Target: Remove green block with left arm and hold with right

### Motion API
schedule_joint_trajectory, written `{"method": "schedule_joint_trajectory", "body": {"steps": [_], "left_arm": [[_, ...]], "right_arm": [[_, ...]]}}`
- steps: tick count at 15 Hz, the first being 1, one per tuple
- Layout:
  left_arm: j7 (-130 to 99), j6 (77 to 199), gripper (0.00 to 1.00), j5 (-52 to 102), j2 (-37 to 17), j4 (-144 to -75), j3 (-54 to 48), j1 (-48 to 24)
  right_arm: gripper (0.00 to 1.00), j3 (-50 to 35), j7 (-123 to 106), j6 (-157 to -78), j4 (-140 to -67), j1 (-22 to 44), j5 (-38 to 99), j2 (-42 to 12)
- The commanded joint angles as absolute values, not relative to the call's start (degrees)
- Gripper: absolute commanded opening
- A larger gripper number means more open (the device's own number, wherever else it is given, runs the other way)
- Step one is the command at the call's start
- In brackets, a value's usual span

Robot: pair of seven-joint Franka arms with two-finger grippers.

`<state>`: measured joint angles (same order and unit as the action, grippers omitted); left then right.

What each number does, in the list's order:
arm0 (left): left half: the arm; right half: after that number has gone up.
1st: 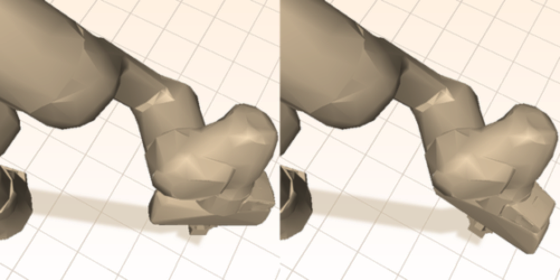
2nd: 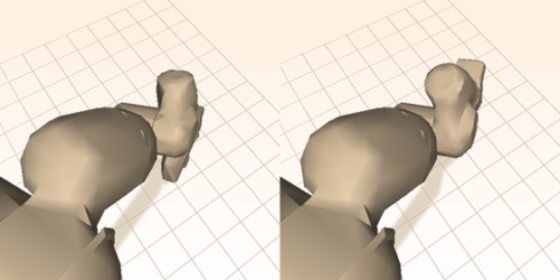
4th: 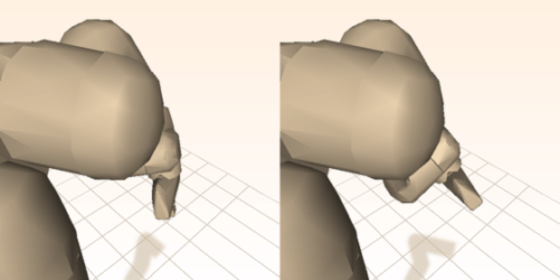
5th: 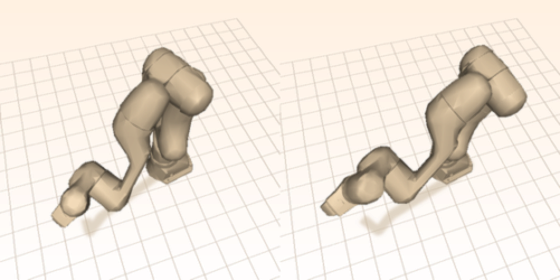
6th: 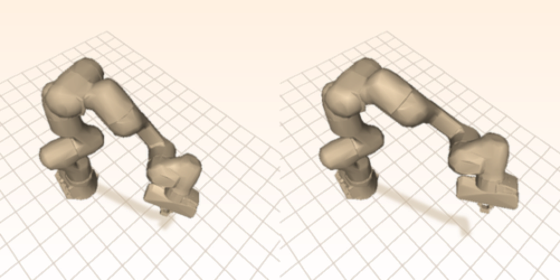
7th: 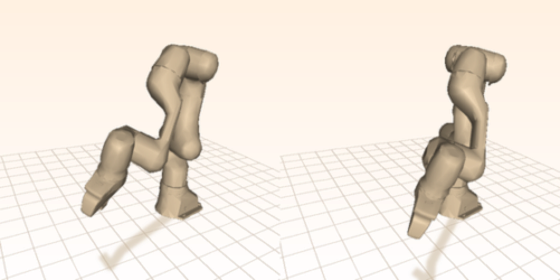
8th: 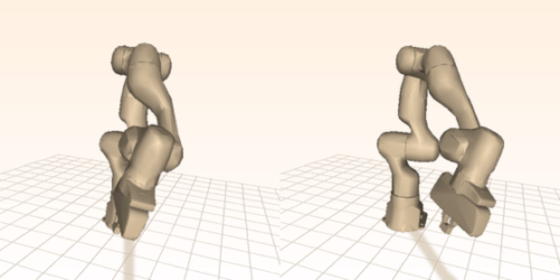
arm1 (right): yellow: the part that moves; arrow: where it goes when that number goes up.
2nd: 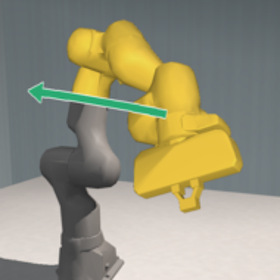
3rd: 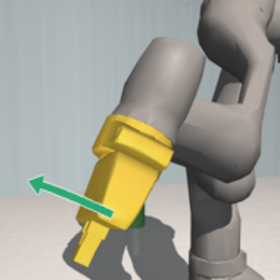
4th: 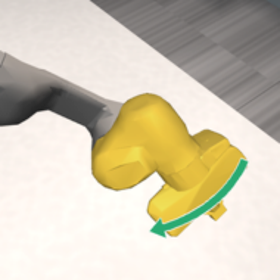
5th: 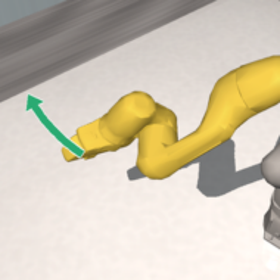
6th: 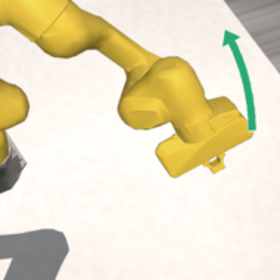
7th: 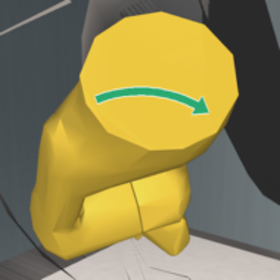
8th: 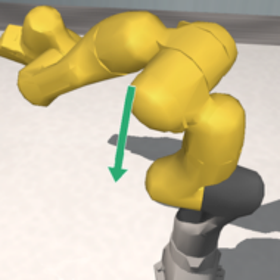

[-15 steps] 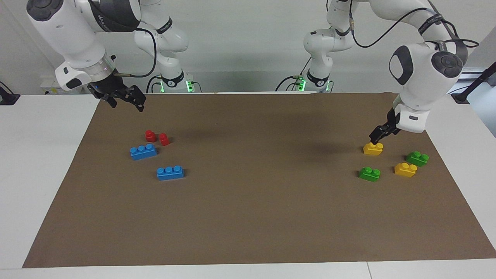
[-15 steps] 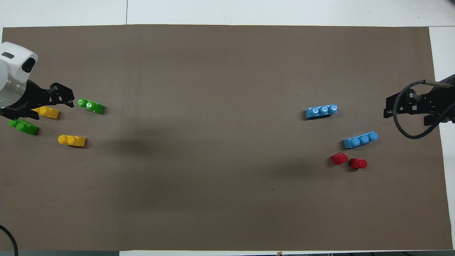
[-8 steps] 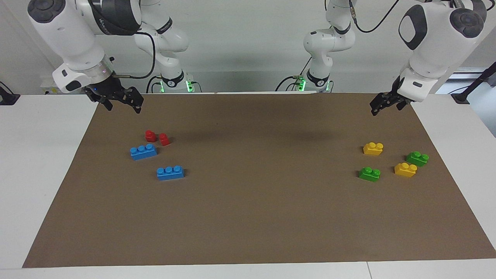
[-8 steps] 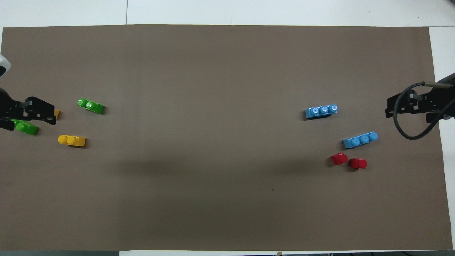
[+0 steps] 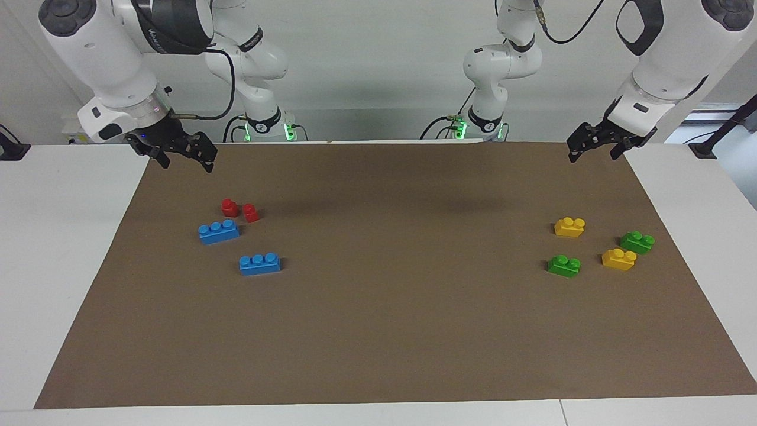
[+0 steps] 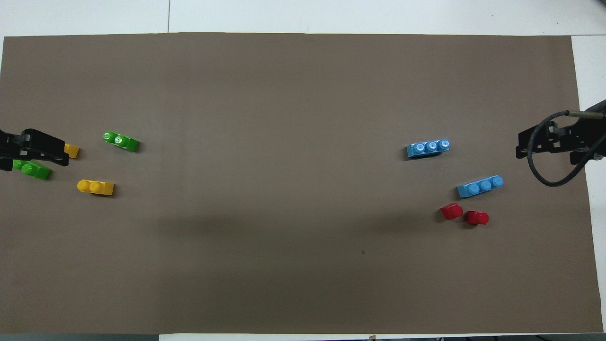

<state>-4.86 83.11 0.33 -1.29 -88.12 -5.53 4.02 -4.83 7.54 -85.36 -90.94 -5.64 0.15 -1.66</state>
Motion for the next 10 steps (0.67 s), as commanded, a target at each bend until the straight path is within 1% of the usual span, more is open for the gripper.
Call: {"method": "schedule_joint_trajectory", "body": {"steps": [1, 5, 8, 10], "left_arm": [[-8.3, 81.8, 1.0, 1.5, -1.8, -86.2, -5.4, 3.8], [-7.8, 80.1, 1.0, 1.4, -2.5, -83.6, -5.4, 3.8], [-4.0, 79.6, 1.0, 0.9, -2.5, -83.5, -5.6, 3.8], [-3.9, 79.5, 1.0, 1.1, -2.5, -83.5, -5.6, 3.8]], "right_arm": [[1.0, -5.3, 6.2, -86.0, -91.0, -6.3, -1.3, -1.7], [1.0, -5.3, 6.2, -87.5, -90.9, -6.3, -1.3, -1.8], [1.0, -5.3, 6.2, -89.7, -90.9, -6.4, -1.3, -1.8], [1.0, -5.3, 6.2, -89.9, -90.9, -6.4, -1.2, -1.9]]}}
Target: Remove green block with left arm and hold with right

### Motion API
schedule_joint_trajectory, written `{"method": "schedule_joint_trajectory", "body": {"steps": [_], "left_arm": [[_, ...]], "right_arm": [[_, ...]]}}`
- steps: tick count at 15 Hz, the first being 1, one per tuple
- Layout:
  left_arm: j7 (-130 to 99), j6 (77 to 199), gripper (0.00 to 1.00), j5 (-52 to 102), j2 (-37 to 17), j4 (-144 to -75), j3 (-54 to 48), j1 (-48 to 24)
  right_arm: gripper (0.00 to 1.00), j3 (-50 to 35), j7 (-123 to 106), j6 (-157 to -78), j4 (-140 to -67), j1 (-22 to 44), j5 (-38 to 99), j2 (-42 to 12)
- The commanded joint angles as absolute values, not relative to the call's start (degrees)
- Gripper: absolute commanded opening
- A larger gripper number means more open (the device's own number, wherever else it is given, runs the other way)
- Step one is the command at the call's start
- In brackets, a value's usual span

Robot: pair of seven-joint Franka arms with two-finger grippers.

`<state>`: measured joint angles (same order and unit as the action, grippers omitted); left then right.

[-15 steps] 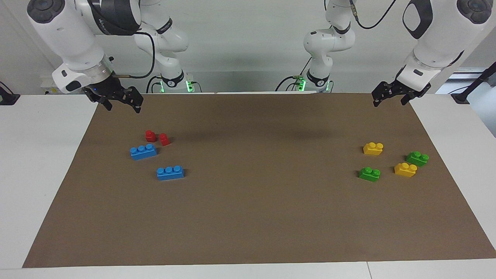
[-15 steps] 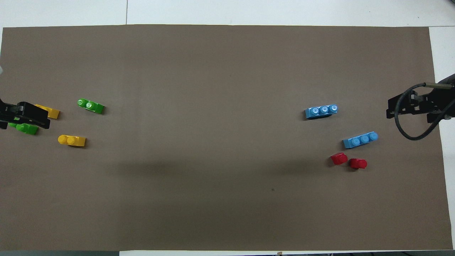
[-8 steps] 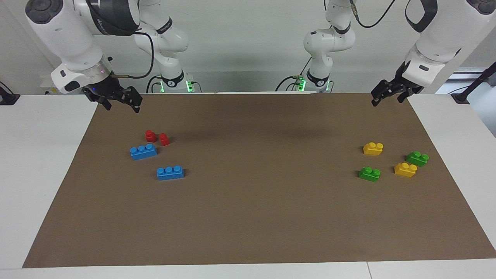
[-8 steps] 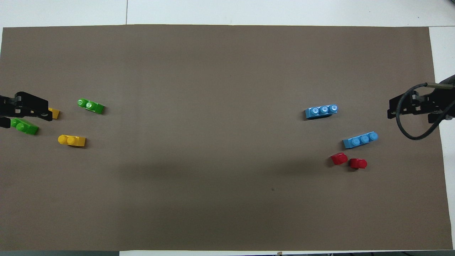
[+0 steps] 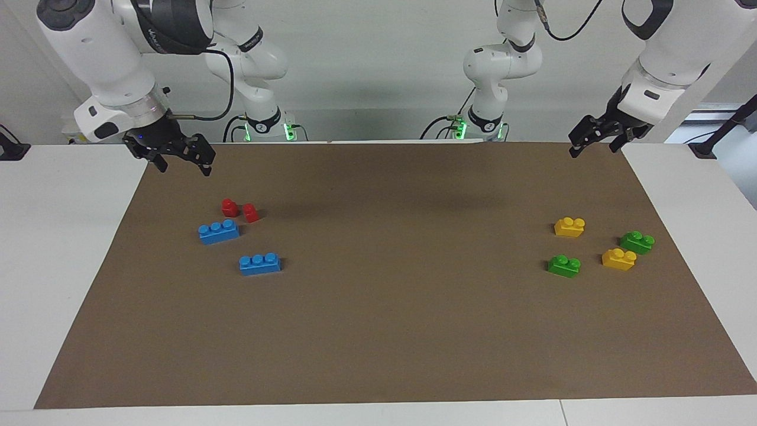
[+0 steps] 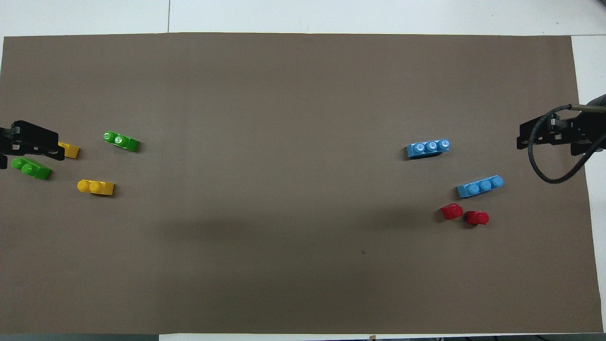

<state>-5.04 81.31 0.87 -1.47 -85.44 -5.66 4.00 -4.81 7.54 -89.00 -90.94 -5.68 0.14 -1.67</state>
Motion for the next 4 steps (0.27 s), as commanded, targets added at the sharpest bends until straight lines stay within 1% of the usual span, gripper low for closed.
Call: {"method": "schedule_joint_trajectory", "body": {"steps": [1, 4], "left_arm": [[-3.9, 79.5, 1.0, 1.1, -2.5, -83.5, -5.6, 3.8], [-3.7, 79.6, 1.0, 1.0, -2.4, -83.5, -5.7, 3.8]], "right_arm": [[1.0, -5.3, 6.2, -89.9, -90.9, -6.4, -1.3, -1.9], [1.0, -5.2, 3.8, -89.9, -90.9, -6.6, -1.4, -1.9]]}}
